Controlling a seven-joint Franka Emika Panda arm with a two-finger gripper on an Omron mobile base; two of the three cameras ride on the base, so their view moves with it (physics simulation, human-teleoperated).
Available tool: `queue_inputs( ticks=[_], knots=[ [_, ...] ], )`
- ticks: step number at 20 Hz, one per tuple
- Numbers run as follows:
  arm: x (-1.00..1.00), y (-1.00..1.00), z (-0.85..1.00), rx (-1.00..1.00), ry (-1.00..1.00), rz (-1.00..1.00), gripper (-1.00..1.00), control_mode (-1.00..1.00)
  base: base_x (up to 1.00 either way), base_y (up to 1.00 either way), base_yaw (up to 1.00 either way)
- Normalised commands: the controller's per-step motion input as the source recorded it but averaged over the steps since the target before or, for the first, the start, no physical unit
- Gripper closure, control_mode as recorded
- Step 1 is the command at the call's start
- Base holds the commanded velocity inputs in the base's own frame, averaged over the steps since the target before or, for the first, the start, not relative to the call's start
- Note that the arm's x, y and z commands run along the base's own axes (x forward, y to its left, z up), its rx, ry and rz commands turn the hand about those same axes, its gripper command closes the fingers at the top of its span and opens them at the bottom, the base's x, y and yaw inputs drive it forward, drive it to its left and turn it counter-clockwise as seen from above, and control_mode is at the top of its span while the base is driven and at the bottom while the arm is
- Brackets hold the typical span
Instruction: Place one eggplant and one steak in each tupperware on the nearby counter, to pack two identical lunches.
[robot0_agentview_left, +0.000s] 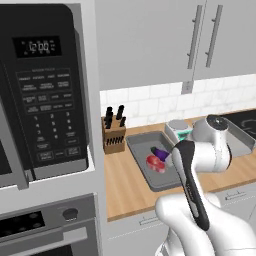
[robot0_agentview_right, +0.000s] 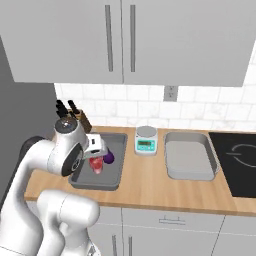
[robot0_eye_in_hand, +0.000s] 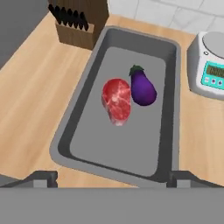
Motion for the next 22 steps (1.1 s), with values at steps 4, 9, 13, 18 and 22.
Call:
queue_inputs(
  ticks=[4, 9, 13, 18, 22],
  knots=[
    [-0.40, 0.00, 0.70, 0.00, -0.24, -0.31, -1.00, -1.00, 0.00, 0.00, 0.00],
    [-0.66, 0.05, 0.18, 0.00, -0.26, -0.15, -1.00, -1.00, 0.00, 0.00, 0.00],
    [-0.87, 0.00, 0.00, 0.00, -0.25, -0.03, -1.00, -1.00, 0.00, 0.00, 0.00],
    [-1.00, 0.12, -0.12, -0.06, -0.26, -0.01, -1.00, -1.00, 0.00, 0.00, 0.00],
    [-0.25, 0.05, -0.05, -0.02, -0.06, 0.00, -1.00, 1.00, -0.75, 0.07, 0.00]
  ],
)
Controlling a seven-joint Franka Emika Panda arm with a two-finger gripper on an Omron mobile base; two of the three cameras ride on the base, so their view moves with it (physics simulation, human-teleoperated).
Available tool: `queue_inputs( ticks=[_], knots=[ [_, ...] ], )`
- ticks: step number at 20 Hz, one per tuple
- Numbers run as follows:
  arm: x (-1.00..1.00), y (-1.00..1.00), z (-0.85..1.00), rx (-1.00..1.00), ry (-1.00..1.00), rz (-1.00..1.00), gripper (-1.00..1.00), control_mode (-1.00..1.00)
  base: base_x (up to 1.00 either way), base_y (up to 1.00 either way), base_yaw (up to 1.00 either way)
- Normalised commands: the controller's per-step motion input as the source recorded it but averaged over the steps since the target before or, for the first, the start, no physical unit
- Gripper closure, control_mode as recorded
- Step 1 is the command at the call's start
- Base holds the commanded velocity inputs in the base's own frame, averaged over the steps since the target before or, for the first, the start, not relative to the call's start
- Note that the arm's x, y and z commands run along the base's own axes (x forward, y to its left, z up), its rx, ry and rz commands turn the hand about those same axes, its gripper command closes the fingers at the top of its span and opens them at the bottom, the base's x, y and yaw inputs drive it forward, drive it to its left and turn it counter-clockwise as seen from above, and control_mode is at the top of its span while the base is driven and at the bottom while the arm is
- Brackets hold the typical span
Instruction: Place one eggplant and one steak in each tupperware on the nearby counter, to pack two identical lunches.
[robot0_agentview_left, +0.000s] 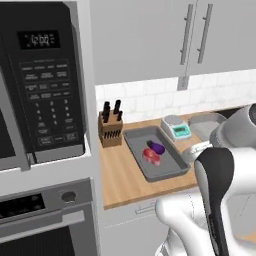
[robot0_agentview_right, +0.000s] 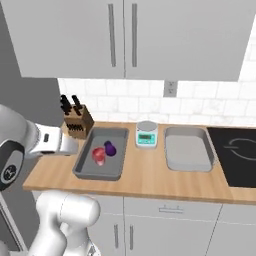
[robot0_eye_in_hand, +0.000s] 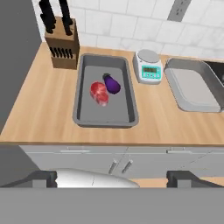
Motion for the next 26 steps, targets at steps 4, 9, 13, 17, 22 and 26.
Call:
queue_inputs(
  ticks=[4, 9, 13, 17, 22, 26],
  knots=[
    [0.00, 0.00, 0.00, 0.00, 0.00, 0.00, -1.00, 1.00, -1.00, 0.25, 0.00],
    [0.00, 0.00, 0.00, 0.00, 0.00, 0.00, -1.00, 1.00, -1.00, 0.19, 0.00],
    [0.00, 0.00, 0.00, 0.00, 0.00, 0.00, -1.00, 1.00, -1.00, 0.29, 0.01],
    [0.00, 0.00, 0.00, 0.00, 0.00, 0.00, -1.00, 1.00, -1.00, 0.47, 0.03],
    [0.00, 0.00, 0.00, 0.00, 0.00, 0.00, -1.00, 1.00, -0.84, 0.87, 0.06],
    [0.00, 0.00, 0.00, 0.00, 0.00, 0.00, -1.00, 1.00, -0.36, 1.00, 0.06]
  ],
)
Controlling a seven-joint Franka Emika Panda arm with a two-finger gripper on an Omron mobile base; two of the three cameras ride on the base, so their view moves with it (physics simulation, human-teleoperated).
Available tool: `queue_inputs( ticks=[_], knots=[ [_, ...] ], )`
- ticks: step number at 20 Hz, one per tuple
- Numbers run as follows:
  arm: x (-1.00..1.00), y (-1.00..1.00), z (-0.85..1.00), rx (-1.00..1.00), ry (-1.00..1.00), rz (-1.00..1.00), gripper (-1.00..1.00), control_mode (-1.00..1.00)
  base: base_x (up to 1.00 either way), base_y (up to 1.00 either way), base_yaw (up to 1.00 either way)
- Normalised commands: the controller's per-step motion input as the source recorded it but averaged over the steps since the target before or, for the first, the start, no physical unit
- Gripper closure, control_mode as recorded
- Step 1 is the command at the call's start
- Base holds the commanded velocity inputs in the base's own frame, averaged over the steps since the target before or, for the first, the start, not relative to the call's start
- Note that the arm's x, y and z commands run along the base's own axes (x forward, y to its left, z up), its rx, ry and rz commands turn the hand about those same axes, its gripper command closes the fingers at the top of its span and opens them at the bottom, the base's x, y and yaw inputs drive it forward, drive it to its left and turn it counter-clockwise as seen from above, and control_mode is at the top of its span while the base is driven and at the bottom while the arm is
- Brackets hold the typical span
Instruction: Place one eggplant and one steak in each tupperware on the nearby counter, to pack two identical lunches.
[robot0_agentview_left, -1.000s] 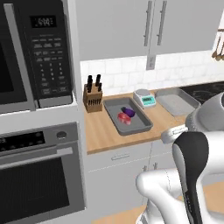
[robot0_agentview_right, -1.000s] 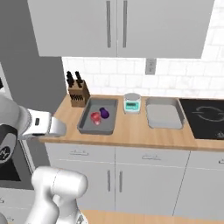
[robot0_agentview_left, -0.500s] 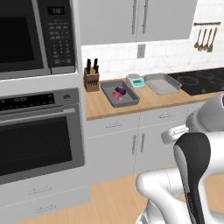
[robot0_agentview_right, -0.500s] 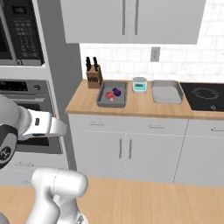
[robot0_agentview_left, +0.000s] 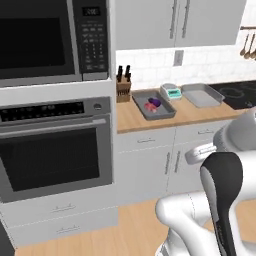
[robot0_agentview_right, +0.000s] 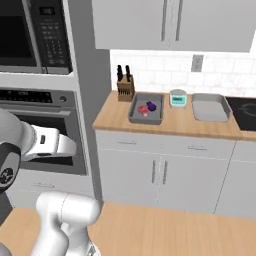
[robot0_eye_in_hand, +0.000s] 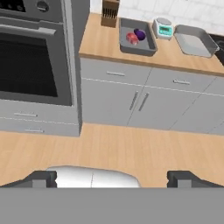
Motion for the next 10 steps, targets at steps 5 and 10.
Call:
queue_inputs(
  ticks=[5, 10],
  knots=[
    [0.00, 0.00, 0.00, 0.00, 0.00, 0.00, -1.00, 1.00, -0.09, 1.00, 0.01],
    [0.00, 0.00, 0.00, 0.00, 0.00, 0.00, -1.00, 1.00, -0.01, 1.00, 0.00]
  ],
)
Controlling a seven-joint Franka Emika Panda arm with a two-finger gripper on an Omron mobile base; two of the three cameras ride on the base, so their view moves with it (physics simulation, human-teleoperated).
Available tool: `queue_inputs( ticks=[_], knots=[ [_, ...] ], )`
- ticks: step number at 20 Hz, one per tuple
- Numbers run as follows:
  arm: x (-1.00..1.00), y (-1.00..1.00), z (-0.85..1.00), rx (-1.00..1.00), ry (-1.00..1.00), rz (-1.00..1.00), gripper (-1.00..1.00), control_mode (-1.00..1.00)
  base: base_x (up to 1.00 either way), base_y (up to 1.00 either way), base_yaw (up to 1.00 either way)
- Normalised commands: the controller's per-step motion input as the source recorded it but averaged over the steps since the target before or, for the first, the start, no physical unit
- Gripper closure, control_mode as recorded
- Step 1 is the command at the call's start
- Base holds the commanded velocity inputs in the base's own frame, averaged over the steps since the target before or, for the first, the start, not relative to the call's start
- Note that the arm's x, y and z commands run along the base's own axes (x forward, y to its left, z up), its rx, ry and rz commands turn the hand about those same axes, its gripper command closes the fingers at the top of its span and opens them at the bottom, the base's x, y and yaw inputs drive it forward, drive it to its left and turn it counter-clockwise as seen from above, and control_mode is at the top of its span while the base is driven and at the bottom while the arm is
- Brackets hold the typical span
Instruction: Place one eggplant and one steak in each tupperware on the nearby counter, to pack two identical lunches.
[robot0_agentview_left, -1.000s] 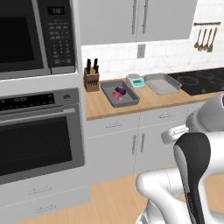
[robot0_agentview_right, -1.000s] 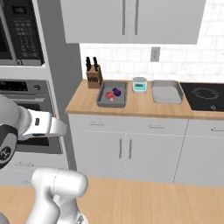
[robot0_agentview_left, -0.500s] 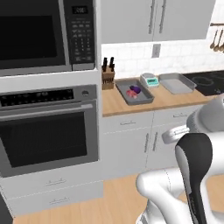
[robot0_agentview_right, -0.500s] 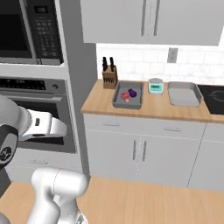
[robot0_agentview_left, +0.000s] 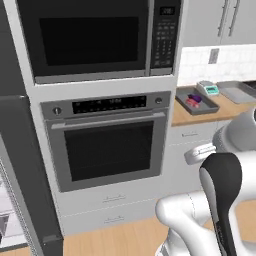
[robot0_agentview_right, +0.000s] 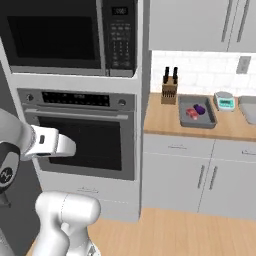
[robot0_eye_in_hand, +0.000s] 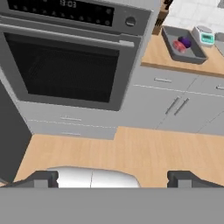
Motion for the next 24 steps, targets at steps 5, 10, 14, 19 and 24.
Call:
queue_inputs(
  ticks=[5, 10, 14, 19, 24],
  knots=[
    [0.00, 0.00, 0.00, 0.00, 0.00, 0.00, -1.00, 1.00, -0.25, 1.00, 0.00],
    [0.00, 0.00, 0.00, 0.00, 0.00, 0.00, -1.00, 1.00, -0.95, 0.48, 0.00],
    [0.00, 0.00, 0.00, 0.00, 0.00, 0.00, -1.00, 1.00, -1.00, 0.08, 0.00],
    [0.00, 0.00, 0.00, 0.00, 0.00, 0.00, -1.00, 1.00, -0.99, 0.36, 0.00],
    [0.00, 0.00, 0.00, 0.00, 0.00, 0.00, -1.00, 1.00, -0.33, 0.97, 0.00]
  ],
)
